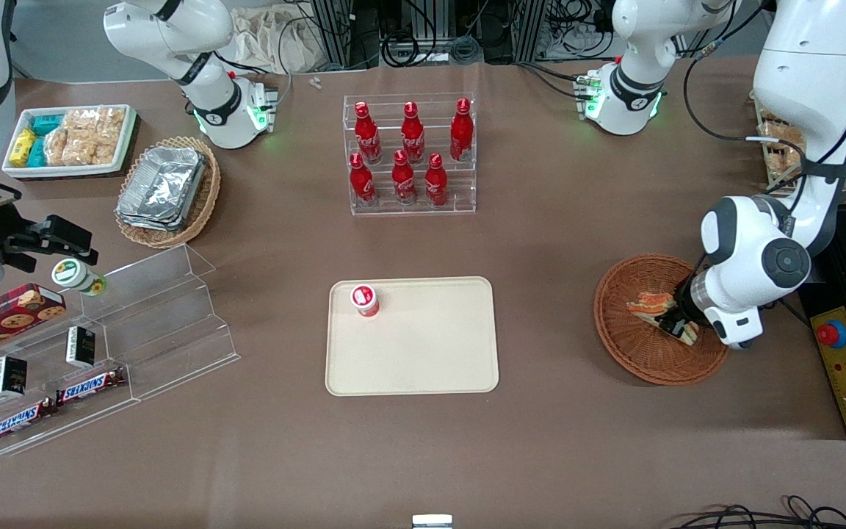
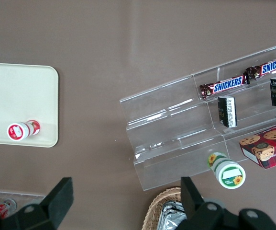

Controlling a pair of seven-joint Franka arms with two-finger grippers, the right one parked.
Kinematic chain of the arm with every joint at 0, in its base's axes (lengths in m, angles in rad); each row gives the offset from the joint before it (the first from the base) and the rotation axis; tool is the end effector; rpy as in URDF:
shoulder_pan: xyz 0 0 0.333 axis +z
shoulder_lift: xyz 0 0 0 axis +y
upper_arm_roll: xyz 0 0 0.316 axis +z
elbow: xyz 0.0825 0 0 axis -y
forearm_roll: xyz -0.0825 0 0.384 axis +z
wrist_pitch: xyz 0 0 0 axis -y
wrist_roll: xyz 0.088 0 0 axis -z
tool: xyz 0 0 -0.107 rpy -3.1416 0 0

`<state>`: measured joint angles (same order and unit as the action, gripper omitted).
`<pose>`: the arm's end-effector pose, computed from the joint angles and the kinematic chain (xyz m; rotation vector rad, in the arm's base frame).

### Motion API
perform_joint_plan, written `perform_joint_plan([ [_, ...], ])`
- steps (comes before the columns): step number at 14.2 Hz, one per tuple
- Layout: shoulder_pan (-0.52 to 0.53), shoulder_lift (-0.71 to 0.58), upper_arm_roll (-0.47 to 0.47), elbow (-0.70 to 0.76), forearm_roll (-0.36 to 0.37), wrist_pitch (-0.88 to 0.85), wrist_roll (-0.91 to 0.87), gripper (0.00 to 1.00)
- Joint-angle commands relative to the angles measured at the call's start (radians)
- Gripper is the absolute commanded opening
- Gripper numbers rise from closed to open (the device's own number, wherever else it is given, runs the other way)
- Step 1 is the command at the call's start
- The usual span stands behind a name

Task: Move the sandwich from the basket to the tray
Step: 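Close the left gripper on the wrapped sandwich, then lift the sandwich and carry it with the left gripper to the cream tray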

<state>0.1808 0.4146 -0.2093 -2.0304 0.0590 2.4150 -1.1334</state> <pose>0.5978 -0.0140 0.2429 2.6734 1.5966 -0.0642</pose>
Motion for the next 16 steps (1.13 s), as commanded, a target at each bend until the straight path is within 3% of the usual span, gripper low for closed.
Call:
perform_joint_plan([
  [1,-0.014,-0.023,-0.004,0.041,0.007,-0.028,-0.054,0.0],
  [9,-0.06,-0.042,-0.033,0.556,-0.008,-0.673,-0.036,0.0],
  [12,-0.058,-0.042,-0.128,0.691,-0.01,-0.799,0.112,0.0],
  [14,-0.06,-0.04,-0.211,0.707,-0.013,-0.812,0.323,0.0],
  [16,-0.06,-0.027,-0.306,0.705,-0.015,-0.794,0.365,0.0],
])
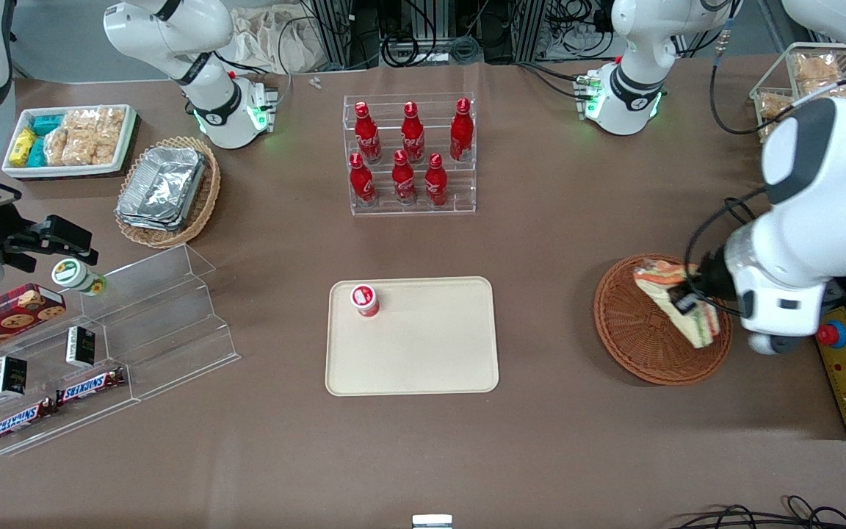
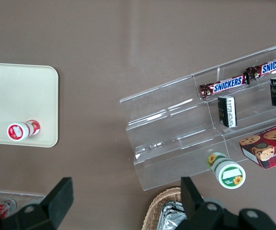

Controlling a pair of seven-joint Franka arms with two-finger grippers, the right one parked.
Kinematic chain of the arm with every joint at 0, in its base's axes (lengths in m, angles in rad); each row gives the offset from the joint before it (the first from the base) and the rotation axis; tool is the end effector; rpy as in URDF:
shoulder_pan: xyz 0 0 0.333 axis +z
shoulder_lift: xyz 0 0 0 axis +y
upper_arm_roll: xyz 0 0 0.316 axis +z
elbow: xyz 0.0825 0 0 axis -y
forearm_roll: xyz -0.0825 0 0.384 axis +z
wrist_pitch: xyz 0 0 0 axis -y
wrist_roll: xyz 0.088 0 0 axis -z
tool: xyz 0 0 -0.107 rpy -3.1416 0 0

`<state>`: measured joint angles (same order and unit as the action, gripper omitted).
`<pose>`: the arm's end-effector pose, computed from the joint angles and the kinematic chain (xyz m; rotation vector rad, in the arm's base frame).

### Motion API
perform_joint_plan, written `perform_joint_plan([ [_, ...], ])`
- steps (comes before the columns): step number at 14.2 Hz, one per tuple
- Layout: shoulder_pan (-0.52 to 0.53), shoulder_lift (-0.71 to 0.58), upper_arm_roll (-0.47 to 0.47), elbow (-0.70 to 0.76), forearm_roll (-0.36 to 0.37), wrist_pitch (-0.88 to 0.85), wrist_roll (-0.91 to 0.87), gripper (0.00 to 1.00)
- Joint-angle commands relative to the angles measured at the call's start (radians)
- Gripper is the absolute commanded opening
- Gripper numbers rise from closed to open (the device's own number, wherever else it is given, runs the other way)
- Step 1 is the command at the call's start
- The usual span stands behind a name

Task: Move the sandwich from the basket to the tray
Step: 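Lift the sandwich and carry it with the left gripper to the cream tray, then lower the sandwich onto the tray and open the left gripper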

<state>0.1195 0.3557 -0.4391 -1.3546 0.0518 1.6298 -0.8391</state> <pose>0.6343 -0.1561 0.5327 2.9727 0.8161 -0.1438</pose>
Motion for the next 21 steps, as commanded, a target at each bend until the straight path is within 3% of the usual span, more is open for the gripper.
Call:
perform_joint_plan([
  [1,0.0,0.055,-0.122,0.028,-0.006,0.022,0.077,0.0],
  [4,-0.038,0.147,-0.208,0.002,0.008,0.137,0.106,0.0],
  [6,-0.115,0.237,-0.207,-0.003,0.026,0.221,0.182,0.0],
  [8,-0.174,0.317,-0.207,-0.004,0.103,0.272,0.181,0.0],
  [11,-0.248,0.397,-0.199,-0.004,0.155,0.366,0.179,0.0],
  [15,-0.285,0.524,-0.199,-0.006,0.285,0.444,0.169,0.0],
  [21,-0.297,0.565,-0.155,-0.018,0.313,0.456,0.146,0.0],
])
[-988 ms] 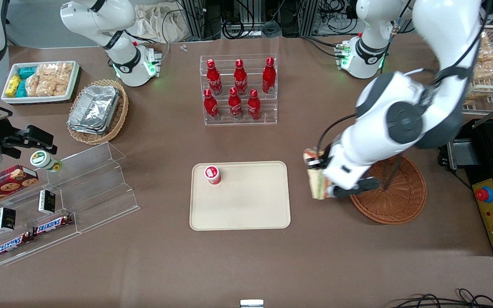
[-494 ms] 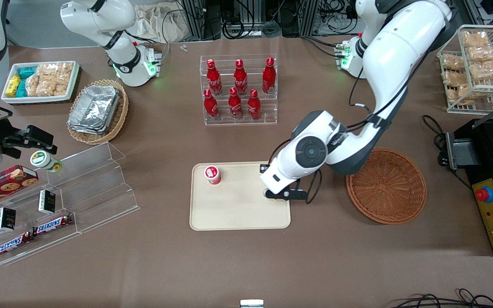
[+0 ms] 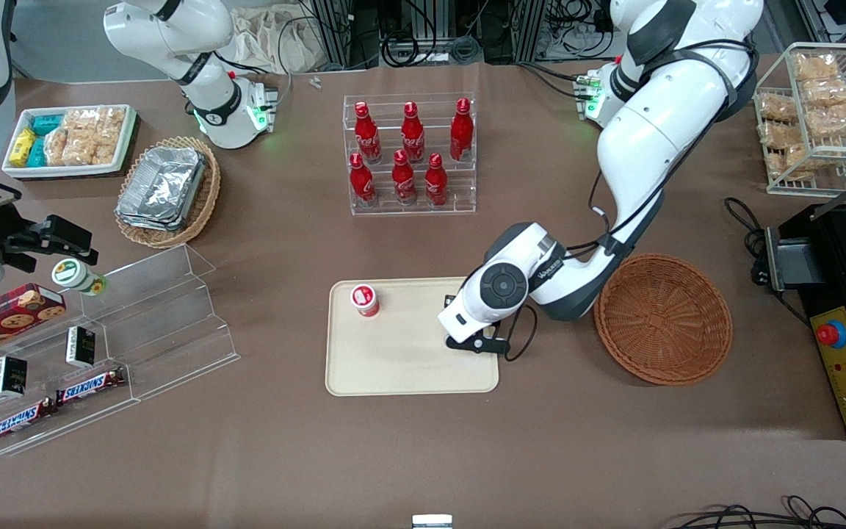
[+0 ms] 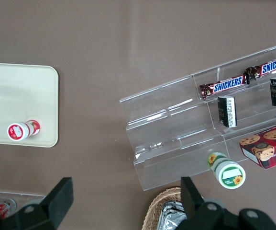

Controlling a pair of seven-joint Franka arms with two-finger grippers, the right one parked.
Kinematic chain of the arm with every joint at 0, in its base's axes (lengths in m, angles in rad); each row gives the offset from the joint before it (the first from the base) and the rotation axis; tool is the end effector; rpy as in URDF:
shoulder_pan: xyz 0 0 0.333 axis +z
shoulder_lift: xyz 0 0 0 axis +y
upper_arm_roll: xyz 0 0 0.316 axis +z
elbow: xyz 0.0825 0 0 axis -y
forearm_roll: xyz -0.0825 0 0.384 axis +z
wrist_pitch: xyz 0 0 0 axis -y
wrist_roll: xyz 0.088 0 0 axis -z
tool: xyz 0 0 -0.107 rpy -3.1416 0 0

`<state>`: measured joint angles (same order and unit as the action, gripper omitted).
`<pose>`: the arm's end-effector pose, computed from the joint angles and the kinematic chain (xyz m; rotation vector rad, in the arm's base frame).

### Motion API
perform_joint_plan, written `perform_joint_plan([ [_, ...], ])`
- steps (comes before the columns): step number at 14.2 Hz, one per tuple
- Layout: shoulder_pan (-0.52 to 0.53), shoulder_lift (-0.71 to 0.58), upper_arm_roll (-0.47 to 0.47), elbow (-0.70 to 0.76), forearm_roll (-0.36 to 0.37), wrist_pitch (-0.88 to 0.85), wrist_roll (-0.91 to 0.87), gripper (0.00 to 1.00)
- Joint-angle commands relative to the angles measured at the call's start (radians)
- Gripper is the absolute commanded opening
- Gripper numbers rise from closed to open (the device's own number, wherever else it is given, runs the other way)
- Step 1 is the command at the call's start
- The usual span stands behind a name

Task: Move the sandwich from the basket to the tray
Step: 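Lower the sandwich onto the tray and open the left gripper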

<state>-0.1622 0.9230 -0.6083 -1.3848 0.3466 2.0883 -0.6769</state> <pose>0.5892 -0.4185 0.2149 3.0232 -0.1454 -0.2492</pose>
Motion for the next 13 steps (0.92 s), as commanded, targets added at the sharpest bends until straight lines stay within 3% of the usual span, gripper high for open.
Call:
perform_joint_plan([
  [1,-0.016,-0.003,0.015,0.012,0.015,-0.004,-0.026,0.35],
  [2,-0.017,-0.006,0.015,0.013,0.023,-0.004,-0.065,0.93],
  [3,-0.017,-0.015,0.015,0.018,0.035,-0.011,-0.096,1.0],
  [9,0.004,-0.163,0.012,0.026,0.048,-0.048,-0.199,1.0],
  [13,0.099,-0.314,0.009,0.032,0.005,-0.195,-0.225,1.0],
])
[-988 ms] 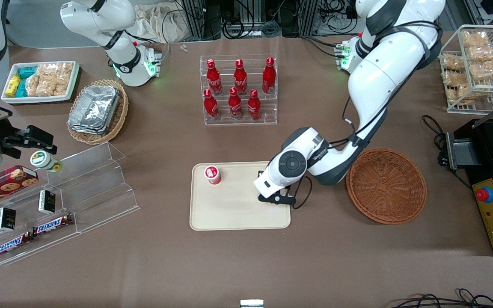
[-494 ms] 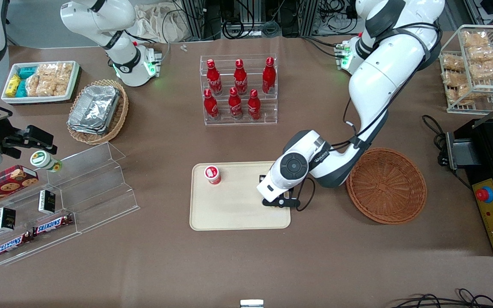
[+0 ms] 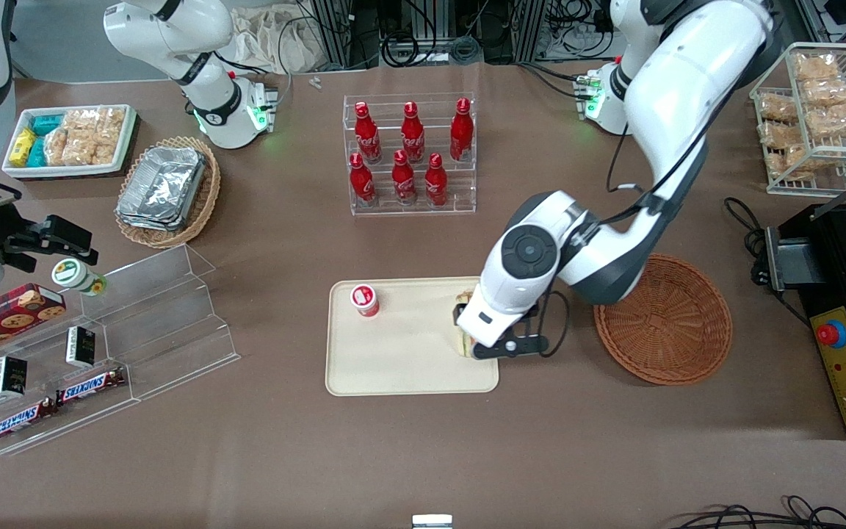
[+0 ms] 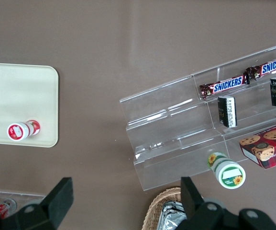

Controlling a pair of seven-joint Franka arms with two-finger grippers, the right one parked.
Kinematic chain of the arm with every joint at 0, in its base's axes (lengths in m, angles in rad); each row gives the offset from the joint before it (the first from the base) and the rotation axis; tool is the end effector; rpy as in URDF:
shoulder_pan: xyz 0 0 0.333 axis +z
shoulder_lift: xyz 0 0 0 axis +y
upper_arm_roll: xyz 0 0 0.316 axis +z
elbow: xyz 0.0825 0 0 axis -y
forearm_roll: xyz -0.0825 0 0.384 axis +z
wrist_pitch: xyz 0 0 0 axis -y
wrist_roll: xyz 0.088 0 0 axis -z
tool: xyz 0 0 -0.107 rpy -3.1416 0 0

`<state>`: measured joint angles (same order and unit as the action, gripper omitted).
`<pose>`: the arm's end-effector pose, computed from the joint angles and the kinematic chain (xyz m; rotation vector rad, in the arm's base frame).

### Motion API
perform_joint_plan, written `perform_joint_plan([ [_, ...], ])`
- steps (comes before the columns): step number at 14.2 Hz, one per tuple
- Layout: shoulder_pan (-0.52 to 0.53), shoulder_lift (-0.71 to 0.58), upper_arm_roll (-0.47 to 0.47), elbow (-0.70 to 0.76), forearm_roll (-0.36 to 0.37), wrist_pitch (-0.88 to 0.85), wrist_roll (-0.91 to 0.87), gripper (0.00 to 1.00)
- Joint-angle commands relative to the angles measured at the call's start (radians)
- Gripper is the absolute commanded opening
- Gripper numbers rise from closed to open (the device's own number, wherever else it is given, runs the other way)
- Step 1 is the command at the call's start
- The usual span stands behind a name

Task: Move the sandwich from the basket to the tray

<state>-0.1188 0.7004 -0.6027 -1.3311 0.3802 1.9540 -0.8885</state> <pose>0.6225 -0.3786 0.3710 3.0902 0.2354 0.0261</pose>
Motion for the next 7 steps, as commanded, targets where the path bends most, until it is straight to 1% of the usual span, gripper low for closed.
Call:
perform_joint_plan([
  [1,0.088,-0.129,0.0,-0.025,-0.043,-0.101,0.005,1.0],
  [2,0.105,-0.162,0.0,-0.025,-0.046,-0.151,0.046,1.0],
  [3,0.132,-0.192,0.0,-0.026,-0.073,-0.2,0.084,1.0],
  [4,0.169,-0.224,0.0,-0.029,-0.116,-0.237,0.115,1.0],
  [7,0.273,-0.317,0.0,-0.049,-0.205,-0.318,0.23,1.0],
])
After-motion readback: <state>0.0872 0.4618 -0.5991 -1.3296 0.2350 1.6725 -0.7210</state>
